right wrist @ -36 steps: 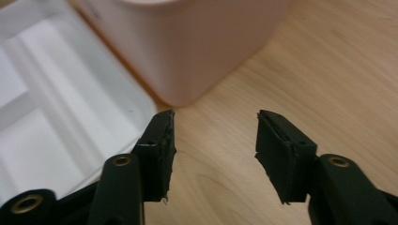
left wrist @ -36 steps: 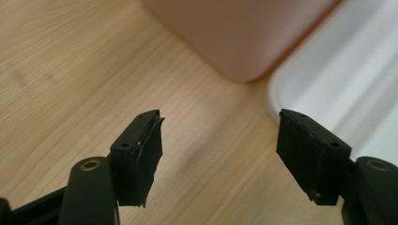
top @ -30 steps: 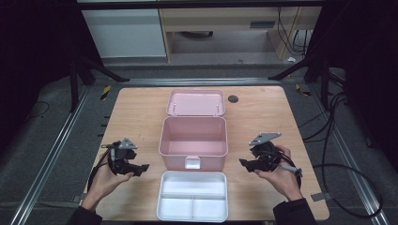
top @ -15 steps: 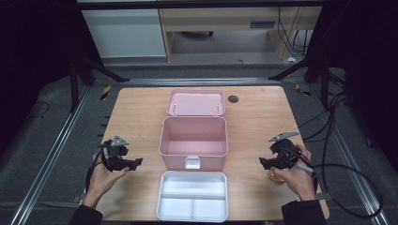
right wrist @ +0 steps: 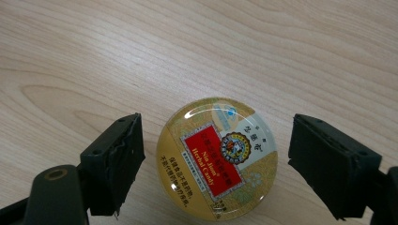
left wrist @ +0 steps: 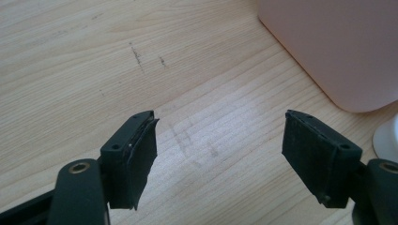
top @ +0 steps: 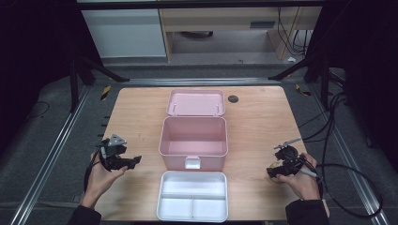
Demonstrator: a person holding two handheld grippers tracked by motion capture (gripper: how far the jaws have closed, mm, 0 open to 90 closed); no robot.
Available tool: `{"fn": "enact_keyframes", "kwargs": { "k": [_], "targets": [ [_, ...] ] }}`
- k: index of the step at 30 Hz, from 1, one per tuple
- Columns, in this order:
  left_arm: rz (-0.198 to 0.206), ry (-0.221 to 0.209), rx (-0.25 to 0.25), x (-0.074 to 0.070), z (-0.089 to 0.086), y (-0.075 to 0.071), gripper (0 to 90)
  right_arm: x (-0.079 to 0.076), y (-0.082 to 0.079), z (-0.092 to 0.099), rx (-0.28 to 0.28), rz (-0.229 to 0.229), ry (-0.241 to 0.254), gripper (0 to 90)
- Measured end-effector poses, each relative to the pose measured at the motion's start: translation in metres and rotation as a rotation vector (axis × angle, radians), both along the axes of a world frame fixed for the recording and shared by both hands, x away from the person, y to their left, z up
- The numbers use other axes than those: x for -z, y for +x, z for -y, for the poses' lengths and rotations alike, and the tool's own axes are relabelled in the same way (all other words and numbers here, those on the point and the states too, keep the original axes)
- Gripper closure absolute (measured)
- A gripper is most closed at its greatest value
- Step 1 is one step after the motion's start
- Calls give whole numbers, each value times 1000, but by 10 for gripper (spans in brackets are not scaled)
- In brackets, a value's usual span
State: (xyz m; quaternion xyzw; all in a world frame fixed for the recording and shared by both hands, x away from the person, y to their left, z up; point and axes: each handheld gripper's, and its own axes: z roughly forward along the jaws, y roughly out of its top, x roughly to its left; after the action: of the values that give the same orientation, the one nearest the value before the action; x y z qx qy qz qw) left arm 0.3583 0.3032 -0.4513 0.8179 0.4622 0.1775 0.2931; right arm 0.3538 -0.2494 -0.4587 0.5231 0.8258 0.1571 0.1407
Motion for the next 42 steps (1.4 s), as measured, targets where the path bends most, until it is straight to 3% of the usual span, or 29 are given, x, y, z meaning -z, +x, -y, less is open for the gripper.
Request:
{"fn": "enact_keyframes", "kwargs": {
  "k": [7, 15, 24, 32, 39, 42],
  "targets": [
    [2, 1, 11, -2, 2, -1, 261, 7, 2, 2, 9, -36, -9, 173],
    [-8, -2, 15, -1, 3, 0, 260, 19, 5, 4, 13, -112, -24, 169],
    [-14, 5, 26, -1, 3, 0, 260, 28, 8, 7, 9, -150, -20, 197],
    [-10, 9, 31, -3, 6, -1, 261, 25, 8, 5, 4, -159, -24, 203],
    [-24, 17, 44, -1, 7, 0, 262, 7, 6, 2, -11, -126, -20, 203],
    [-32, 16, 49, -1, 7, 1, 261, -2, 6, -4, -43, -111, -25, 203]
  ]
}}
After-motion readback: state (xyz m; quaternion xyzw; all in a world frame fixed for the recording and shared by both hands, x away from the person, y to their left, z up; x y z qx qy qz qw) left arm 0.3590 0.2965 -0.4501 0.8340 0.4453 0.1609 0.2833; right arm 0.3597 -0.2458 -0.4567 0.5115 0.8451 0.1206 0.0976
